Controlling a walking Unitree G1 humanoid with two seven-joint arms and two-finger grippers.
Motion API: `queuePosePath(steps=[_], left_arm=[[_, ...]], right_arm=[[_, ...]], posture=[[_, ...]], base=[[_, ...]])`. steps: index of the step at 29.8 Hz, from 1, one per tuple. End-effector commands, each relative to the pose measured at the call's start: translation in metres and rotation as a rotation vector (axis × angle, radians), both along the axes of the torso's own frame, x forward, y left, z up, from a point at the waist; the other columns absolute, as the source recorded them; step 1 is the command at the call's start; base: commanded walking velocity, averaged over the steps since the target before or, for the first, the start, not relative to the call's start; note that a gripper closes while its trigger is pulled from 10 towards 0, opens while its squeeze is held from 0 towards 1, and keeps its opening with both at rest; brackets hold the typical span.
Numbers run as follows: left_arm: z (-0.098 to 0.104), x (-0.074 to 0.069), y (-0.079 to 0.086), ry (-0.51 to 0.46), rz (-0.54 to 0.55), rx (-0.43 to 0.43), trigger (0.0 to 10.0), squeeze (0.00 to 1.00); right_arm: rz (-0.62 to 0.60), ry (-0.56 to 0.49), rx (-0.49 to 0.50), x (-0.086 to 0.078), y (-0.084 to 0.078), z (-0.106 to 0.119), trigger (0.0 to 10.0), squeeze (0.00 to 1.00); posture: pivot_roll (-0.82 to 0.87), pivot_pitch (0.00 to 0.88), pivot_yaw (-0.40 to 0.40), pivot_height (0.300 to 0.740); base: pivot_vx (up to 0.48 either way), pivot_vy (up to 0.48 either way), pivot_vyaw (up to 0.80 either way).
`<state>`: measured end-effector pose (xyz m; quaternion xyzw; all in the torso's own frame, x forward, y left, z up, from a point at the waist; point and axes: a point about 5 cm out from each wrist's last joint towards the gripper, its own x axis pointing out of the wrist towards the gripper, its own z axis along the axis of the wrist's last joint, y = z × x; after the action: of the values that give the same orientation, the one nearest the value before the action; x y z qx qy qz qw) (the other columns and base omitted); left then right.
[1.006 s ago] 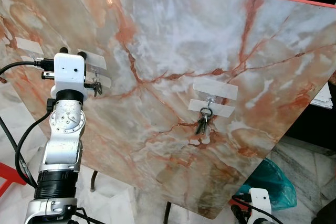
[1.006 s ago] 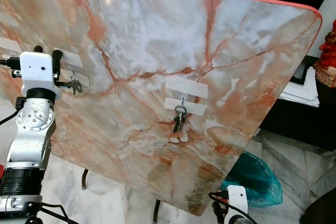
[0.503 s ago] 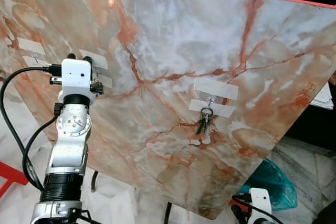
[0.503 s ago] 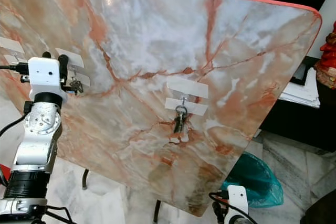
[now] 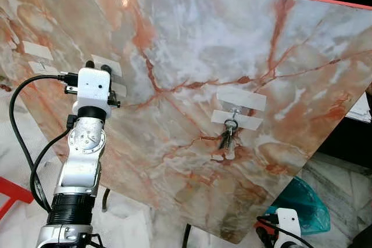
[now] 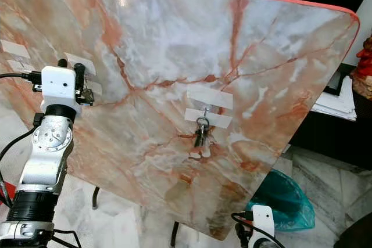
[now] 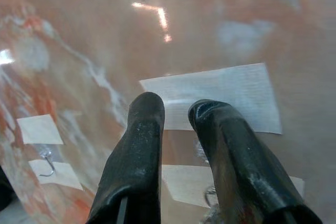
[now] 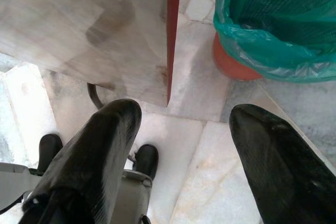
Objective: Hang keys on a hook
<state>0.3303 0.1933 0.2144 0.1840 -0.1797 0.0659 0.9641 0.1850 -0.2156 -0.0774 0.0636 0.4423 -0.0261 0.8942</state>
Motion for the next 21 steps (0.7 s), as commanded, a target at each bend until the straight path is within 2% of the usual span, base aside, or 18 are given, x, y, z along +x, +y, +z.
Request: queuePosePath(steps=[1,12,21], left_arm=[[-0.001,-0.001,-0.019,0.005,-0.091,0.031,10.0,0.0],[0.001,-0.004,-0.034,-0.007,-0.156,0.064,10.0,0.0],[0.007,-0.006,-0.039,-0.03,-0.184,0.071,10.0,0.0]], right_arm=[[0.0,0.0,-0.008,-0.001,-0.003,0.0,10.0,0.0],[0.0,0.0,-0.008,-0.001,-0.002,0.0,10.0,0.0],[0.002,0.0,-0.008,-0.001,-0.002,0.0,10.0,0.0]], posture=[[0.05,0.014,-0.067,0.74],[0.05,0.016,-0.068,0.74],[0.05,0.015,-0.068,0.74]], base=[[0.0,0.0,0.0],[0.0,0.0,0.0],[0.0,0.0,0.0]])
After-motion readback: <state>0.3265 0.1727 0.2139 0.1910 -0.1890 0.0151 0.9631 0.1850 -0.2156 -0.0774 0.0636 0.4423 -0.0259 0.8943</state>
